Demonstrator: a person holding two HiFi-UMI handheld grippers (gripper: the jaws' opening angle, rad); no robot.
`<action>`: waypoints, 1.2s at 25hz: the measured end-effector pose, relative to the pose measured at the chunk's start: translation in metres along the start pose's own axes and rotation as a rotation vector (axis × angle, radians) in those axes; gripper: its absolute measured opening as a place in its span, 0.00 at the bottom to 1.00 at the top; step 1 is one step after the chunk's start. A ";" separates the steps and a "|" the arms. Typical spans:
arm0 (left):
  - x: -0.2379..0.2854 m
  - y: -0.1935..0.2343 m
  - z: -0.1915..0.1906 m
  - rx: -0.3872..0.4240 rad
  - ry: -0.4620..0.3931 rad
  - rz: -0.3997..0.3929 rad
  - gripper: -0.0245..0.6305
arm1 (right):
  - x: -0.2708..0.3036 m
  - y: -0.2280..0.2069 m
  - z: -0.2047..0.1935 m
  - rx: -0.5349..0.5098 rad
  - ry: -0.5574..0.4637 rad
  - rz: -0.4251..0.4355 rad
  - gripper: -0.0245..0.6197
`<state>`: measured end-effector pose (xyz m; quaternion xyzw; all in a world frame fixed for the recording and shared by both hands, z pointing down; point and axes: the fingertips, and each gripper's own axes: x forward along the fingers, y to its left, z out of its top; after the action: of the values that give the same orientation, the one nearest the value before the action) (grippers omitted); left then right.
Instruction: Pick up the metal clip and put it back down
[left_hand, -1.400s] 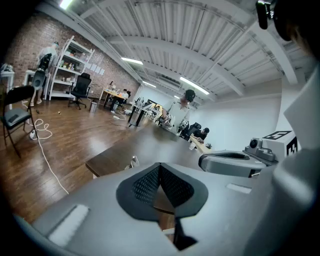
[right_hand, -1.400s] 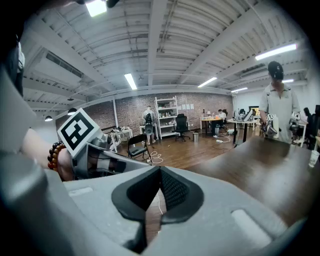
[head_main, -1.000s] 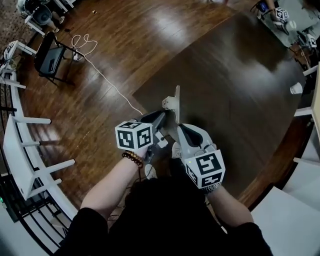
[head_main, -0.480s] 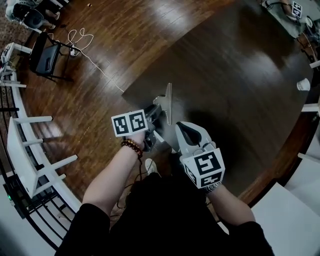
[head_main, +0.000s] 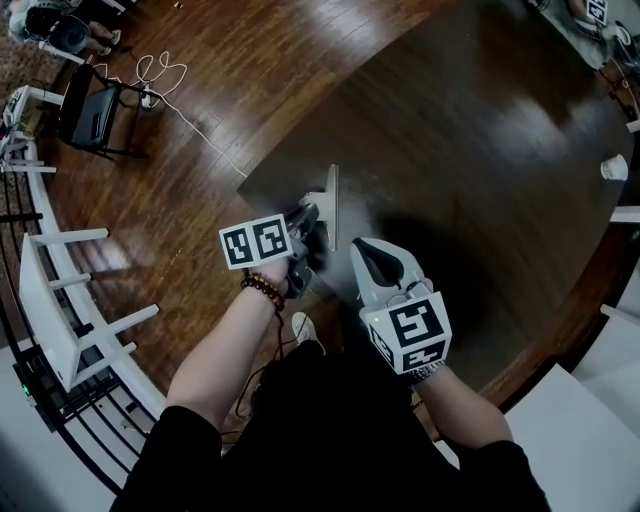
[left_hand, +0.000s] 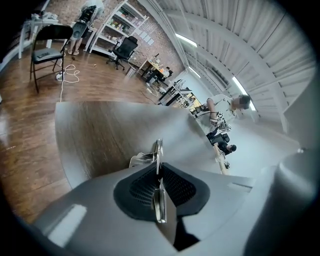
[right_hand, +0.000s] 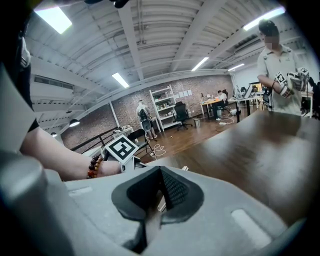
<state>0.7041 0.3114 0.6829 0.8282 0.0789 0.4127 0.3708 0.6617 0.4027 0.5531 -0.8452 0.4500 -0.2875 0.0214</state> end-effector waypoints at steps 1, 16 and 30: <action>0.001 -0.003 0.001 0.002 -0.001 -0.007 0.10 | 0.000 -0.002 0.000 0.001 -0.001 0.002 0.02; -0.075 -0.042 0.010 0.037 -0.095 -0.113 0.07 | -0.006 0.043 0.018 -0.055 -0.044 0.026 0.02; -0.192 -0.055 0.001 0.089 -0.243 -0.257 0.07 | -0.013 0.142 0.019 -0.160 -0.100 0.022 0.02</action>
<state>0.5900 0.2663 0.5252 0.8707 0.1570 0.2550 0.3901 0.5590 0.3245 0.4893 -0.8525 0.4793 -0.2078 -0.0203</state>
